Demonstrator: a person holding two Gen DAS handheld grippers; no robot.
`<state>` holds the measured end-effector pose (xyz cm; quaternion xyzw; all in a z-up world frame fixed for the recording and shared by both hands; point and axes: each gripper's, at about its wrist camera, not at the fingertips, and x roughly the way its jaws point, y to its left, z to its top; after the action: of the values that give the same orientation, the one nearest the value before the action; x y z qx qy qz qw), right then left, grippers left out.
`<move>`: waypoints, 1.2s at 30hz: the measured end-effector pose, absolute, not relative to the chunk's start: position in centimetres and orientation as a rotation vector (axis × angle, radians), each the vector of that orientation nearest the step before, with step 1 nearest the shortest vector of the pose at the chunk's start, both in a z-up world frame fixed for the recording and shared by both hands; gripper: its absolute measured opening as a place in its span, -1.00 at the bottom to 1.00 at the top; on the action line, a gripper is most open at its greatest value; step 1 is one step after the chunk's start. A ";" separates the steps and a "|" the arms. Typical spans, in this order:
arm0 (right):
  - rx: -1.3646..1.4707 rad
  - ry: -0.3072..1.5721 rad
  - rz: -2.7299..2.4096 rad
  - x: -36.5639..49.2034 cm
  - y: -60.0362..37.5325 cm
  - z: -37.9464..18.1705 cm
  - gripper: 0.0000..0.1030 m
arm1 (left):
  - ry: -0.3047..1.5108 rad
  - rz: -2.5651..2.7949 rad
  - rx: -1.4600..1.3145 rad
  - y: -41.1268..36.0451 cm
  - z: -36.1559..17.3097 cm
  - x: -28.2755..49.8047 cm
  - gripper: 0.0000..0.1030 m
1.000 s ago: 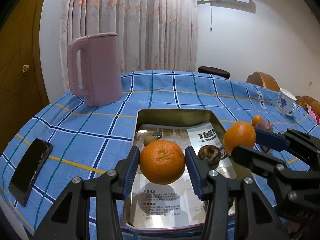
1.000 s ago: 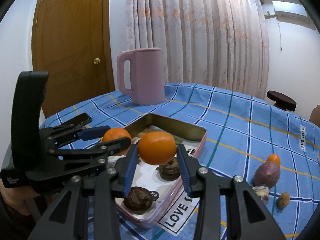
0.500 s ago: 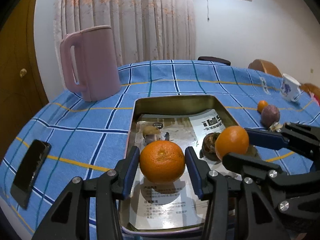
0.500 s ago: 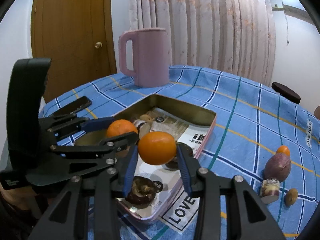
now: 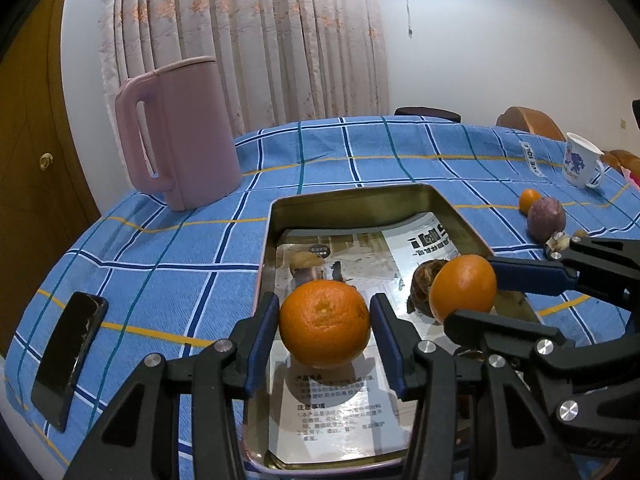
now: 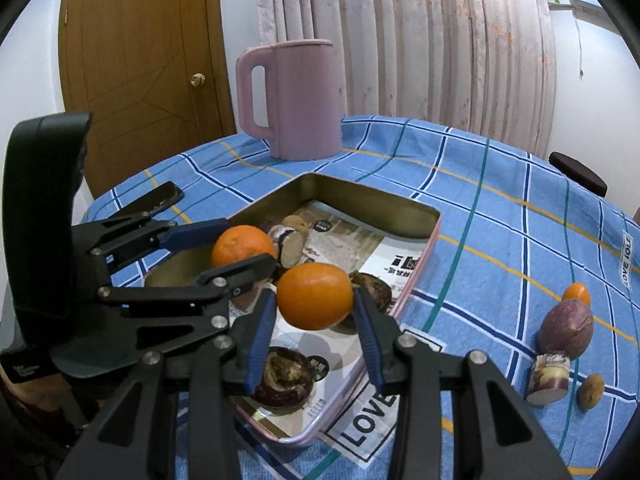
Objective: Organize fruits
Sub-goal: 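Lower both oranges into the tin and open both tools, then move the left tool to the wrapped cylinder while the right tool reaches the kiwi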
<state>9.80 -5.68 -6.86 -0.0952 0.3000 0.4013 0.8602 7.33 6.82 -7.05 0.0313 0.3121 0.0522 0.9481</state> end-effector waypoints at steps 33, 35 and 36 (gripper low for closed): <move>0.009 0.536 0.420 12.0 -23.3 -4.6 0.78 | 0.528 -0.054 0.085 -3.3 -2.3 7.8 0.70; 0.015 0.590 0.356 13.3 -24.9 -5.6 0.77 | 0.531 -0.083 0.095 -5.0 -2.4 8.3 0.70; 0.015 0.601 0.345 13.6 -25.3 -5.8 0.74 | 0.535 -0.102 0.104 -6.1 -2.6 8.7 0.70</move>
<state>13.57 -25.34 -5.84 0.0072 0.2946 0.1690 0.9405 8.73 -6.06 -2.63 0.0513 0.2640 -0.0502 0.9619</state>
